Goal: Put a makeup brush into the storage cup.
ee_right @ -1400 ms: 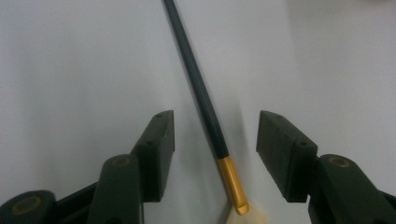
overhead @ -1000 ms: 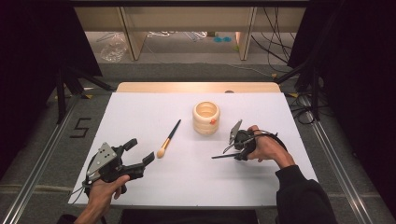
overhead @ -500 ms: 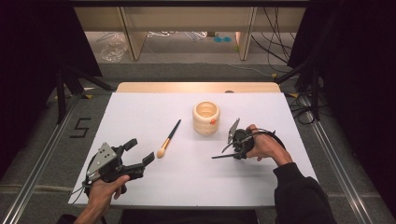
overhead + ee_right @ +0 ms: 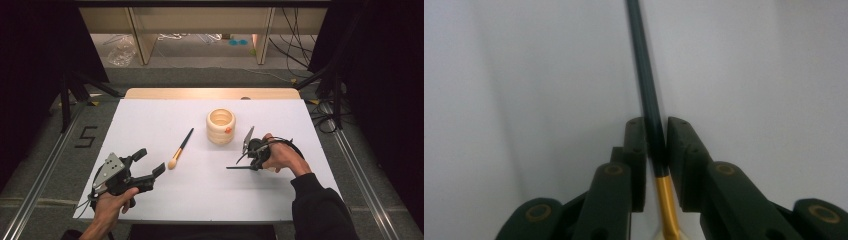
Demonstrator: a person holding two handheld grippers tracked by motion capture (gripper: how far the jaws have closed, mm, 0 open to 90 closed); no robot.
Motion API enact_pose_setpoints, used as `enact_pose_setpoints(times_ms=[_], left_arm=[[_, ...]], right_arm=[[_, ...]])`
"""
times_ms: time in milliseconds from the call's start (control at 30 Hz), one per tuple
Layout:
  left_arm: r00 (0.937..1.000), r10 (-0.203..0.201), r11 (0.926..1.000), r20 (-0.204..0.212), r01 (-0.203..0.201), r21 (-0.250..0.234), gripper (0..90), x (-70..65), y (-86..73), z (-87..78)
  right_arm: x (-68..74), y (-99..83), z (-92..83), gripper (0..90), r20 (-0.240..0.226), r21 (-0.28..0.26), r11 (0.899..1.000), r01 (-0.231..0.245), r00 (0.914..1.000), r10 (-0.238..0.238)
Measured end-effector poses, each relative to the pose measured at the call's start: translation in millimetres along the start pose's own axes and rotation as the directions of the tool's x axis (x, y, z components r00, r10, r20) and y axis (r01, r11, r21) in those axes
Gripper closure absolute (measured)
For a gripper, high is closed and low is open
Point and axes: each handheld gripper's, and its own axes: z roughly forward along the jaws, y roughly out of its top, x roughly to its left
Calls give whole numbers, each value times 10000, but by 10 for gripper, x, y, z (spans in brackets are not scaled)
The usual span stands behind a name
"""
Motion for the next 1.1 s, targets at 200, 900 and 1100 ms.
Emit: enact_pose_setpoints(times_ms=[200,900,1100], left_arm=[[10000,-14,10000,-13,14,-3,158,-1,1,-4],[10000,-12,10000,-23,12,-2,158,2,3,-6],[10000,-10,10000,-25,10,-1,158,2,3,-5]], right_arm=[[11,7,-3,830,-27,128,9999,-94,10000,95],[40,13,-132,835,566,-307,9994,-167,9982,184],[36,-1,-272,835,933,-926,9957,-89,9955,176]])
